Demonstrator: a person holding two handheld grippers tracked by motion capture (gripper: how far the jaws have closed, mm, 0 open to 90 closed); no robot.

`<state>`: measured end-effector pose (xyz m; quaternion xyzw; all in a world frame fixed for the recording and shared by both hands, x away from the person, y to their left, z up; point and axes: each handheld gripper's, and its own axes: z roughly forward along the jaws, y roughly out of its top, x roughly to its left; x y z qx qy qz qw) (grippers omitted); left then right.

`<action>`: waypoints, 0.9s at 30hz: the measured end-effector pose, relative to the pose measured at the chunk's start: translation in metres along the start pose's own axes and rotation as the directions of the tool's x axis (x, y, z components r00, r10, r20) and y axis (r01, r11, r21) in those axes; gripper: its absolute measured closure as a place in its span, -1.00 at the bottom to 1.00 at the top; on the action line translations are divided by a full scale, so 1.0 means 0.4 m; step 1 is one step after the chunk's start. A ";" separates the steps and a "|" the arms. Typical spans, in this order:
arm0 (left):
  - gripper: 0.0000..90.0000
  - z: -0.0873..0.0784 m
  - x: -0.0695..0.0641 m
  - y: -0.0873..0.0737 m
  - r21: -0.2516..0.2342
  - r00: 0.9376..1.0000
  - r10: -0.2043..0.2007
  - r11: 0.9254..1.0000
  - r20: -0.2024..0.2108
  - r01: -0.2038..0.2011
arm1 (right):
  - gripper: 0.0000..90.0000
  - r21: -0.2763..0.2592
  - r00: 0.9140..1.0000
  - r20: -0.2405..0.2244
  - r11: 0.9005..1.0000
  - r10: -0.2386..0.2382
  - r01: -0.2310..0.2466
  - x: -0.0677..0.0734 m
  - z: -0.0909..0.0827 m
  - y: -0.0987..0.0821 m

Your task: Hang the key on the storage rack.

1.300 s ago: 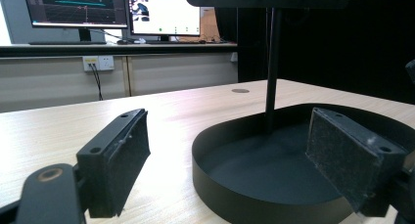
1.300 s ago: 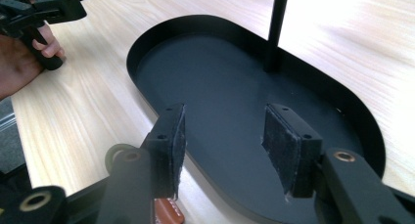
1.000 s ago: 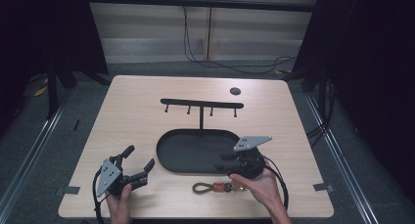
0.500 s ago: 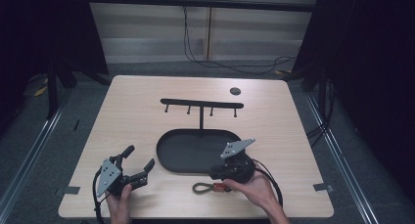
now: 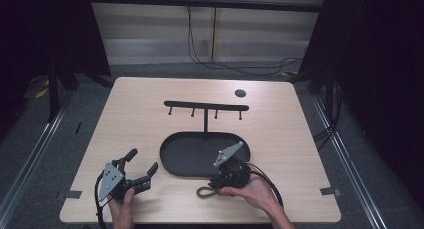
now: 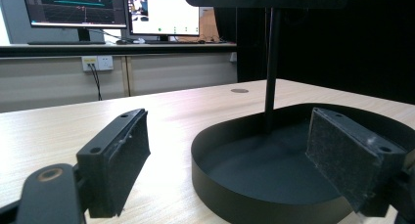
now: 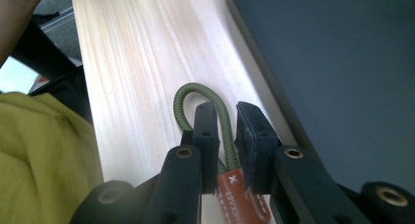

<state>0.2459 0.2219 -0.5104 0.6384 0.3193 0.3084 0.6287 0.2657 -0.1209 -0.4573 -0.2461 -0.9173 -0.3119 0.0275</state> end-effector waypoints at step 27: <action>-0.65 -0.001 0.000 0.000 -0.001 1.000 0.001 1.000 -0.002 -0.001 | 0.86 0.214 0.999 -0.018 0.976 -0.037 0.040 -0.007 0.062 0.043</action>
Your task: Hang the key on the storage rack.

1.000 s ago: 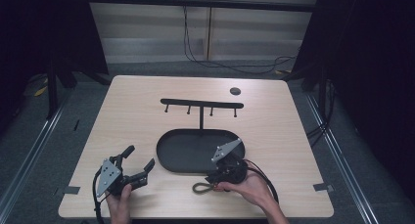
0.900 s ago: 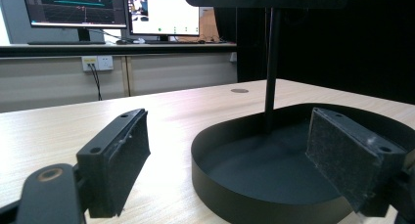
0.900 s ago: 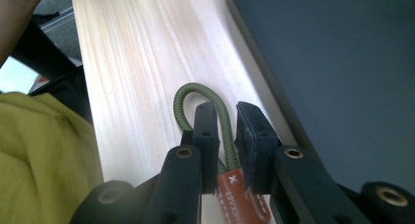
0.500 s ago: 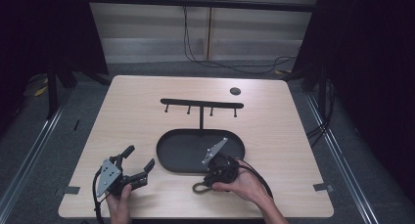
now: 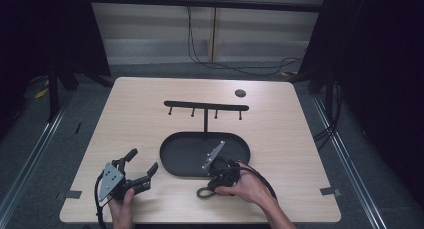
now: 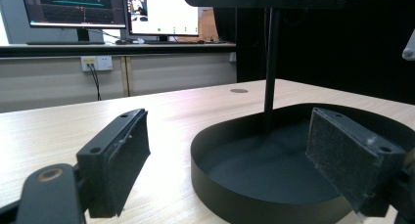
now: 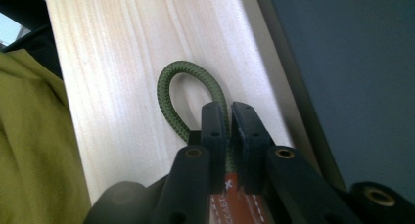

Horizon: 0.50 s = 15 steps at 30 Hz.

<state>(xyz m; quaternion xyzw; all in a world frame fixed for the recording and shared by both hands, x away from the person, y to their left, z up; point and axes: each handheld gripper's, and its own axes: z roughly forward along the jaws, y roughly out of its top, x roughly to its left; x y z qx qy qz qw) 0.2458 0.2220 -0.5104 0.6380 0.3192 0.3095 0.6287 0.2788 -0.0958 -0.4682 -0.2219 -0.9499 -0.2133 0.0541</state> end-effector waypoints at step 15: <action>-0.65 0.000 0.000 0.000 0.001 1.000 0.002 1.000 0.000 -0.002 | 0.84 0.094 0.997 0.047 0.994 -0.060 0.055 0.016 0.014 0.017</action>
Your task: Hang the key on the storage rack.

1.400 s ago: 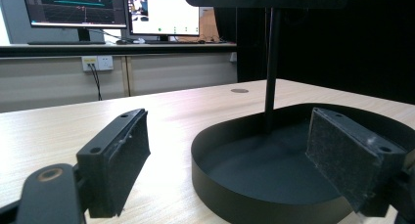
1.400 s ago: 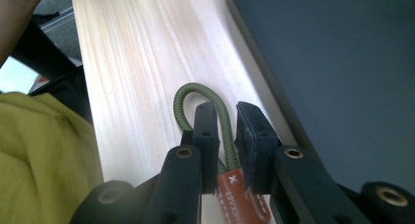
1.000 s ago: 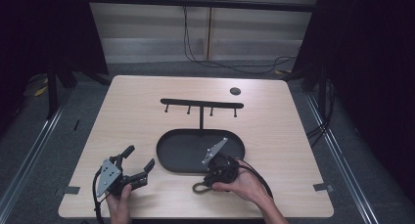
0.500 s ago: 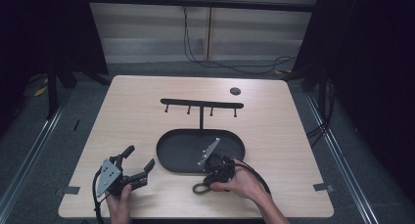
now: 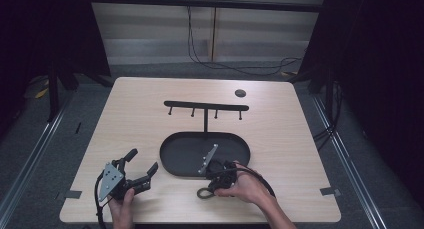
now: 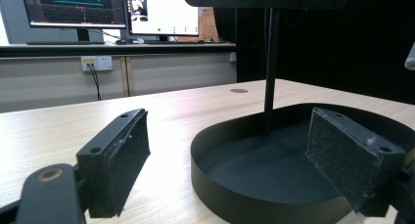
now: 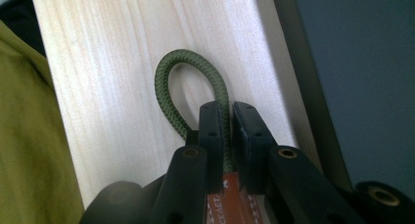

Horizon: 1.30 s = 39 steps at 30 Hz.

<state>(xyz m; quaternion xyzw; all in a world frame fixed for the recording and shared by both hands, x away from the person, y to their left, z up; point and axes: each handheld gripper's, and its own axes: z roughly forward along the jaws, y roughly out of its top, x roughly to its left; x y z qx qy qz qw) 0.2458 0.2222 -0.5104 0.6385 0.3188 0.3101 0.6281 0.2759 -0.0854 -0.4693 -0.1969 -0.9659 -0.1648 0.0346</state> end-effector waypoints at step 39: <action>-0.65 0.000 0.000 0.000 0.000 1.000 0.000 1.000 -0.001 0.000 | 0.90 0.106 0.997 -0.010 0.992 0.072 -0.070 -0.025 -0.110 0.048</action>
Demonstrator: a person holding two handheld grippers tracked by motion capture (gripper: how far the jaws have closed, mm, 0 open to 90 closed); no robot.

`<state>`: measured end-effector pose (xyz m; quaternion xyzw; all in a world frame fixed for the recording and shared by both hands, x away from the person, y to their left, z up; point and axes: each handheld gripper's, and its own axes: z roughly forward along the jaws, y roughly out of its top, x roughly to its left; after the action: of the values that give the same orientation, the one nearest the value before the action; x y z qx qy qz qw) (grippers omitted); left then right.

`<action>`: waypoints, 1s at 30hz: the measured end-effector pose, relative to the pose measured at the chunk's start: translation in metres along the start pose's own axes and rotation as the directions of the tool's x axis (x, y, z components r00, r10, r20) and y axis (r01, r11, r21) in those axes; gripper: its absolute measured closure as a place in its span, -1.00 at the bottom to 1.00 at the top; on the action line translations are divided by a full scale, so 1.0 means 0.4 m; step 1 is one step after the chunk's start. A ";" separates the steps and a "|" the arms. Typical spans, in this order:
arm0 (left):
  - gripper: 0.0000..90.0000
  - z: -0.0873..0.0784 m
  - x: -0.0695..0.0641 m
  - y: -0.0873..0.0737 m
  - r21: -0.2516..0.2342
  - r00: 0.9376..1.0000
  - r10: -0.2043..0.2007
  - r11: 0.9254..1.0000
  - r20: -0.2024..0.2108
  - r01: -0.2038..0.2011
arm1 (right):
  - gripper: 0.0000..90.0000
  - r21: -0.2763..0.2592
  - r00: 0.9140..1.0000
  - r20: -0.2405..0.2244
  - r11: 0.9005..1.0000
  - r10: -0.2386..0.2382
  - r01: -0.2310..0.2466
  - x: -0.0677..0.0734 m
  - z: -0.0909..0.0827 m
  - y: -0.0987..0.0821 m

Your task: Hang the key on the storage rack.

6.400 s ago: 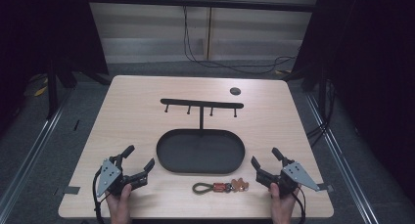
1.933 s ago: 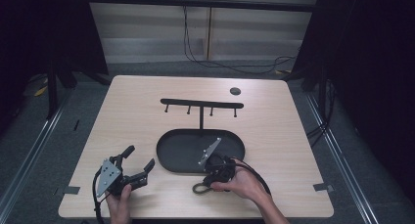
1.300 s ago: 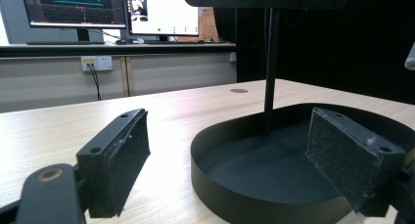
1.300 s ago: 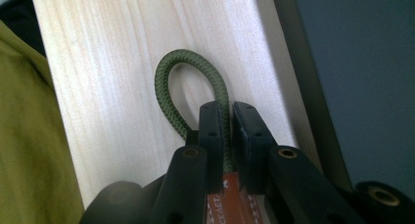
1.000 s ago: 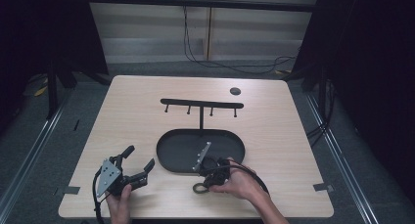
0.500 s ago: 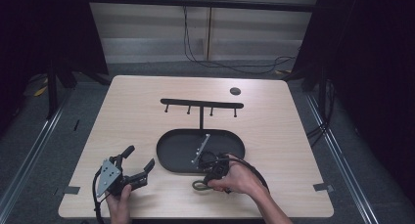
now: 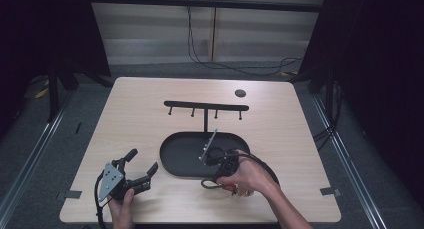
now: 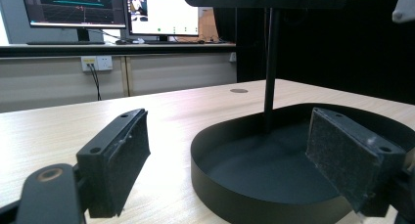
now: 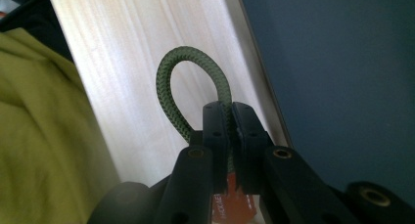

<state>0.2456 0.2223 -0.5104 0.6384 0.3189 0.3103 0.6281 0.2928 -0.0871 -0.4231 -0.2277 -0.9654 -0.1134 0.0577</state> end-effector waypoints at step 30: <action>-0.65 0.000 0.000 0.000 0.000 1.000 0.000 1.000 0.000 0.000 | 0.90 0.056 0.998 0.060 0.998 0.013 -0.016 -0.018 -0.142 0.022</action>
<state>0.2456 0.2222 -0.5104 0.6383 0.3189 0.3102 0.6282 0.3064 -0.0964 -0.3678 -0.2363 -0.9678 -0.0786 0.0363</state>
